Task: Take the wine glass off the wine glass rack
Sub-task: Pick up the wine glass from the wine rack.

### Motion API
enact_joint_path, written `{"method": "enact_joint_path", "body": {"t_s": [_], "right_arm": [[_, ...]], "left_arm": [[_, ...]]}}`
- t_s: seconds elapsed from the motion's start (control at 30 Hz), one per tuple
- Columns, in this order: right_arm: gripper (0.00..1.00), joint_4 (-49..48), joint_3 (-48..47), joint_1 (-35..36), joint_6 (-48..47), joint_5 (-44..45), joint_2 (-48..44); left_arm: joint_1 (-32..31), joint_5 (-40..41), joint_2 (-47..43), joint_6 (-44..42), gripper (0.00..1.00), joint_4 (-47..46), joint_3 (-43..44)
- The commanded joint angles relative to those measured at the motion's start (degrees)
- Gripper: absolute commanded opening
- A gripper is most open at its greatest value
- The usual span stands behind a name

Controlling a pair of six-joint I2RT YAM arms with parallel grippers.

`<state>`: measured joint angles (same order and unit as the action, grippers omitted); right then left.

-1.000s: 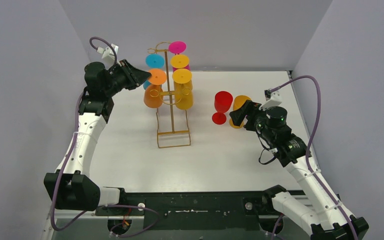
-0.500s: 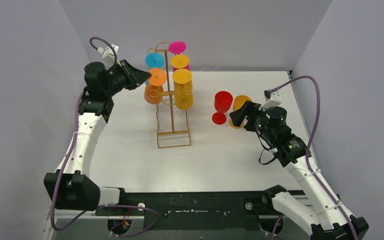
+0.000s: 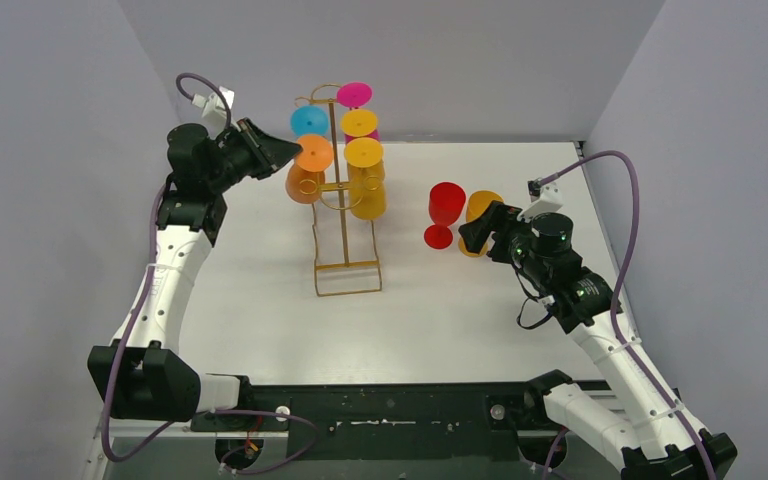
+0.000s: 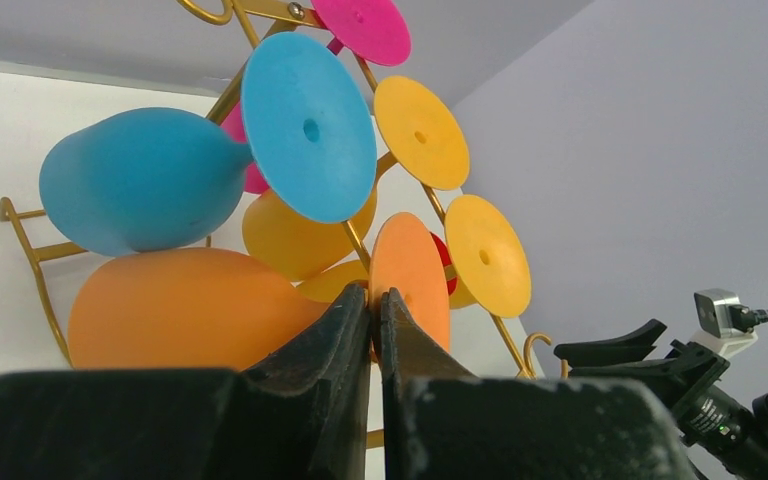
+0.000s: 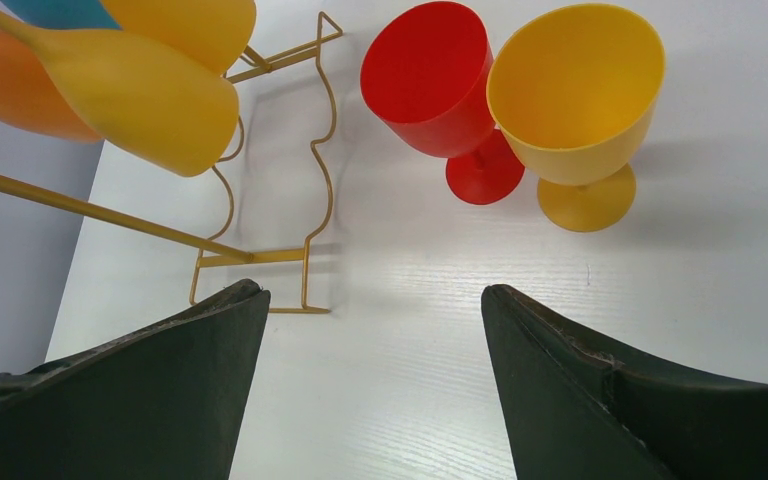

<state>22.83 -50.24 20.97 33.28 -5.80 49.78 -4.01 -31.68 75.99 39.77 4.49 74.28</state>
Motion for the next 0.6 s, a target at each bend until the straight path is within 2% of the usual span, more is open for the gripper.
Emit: {"method": "enact_joint_path", "body": {"t_s": [0.0,0.3,0.57], "right_arm": [[0.8,-1.5,-1.2,-0.3,-0.5,0.9,0.0],[0.8,-1.2,-1.3,-0.3,-0.5,1.2,-0.1],[0.81,-1.1,-1.0,-0.3,-1.0,1.9,-0.7]], "left_arm": [[1.0,-1.0,-1.0,2.5,0.0,-0.1,1.1],[5.2,-6.0,-1.7,18.0,0.0,-11.9,-2.6],[6.3,-6.6,-2.5,20.6,0.0,-13.5,-3.6]]}}
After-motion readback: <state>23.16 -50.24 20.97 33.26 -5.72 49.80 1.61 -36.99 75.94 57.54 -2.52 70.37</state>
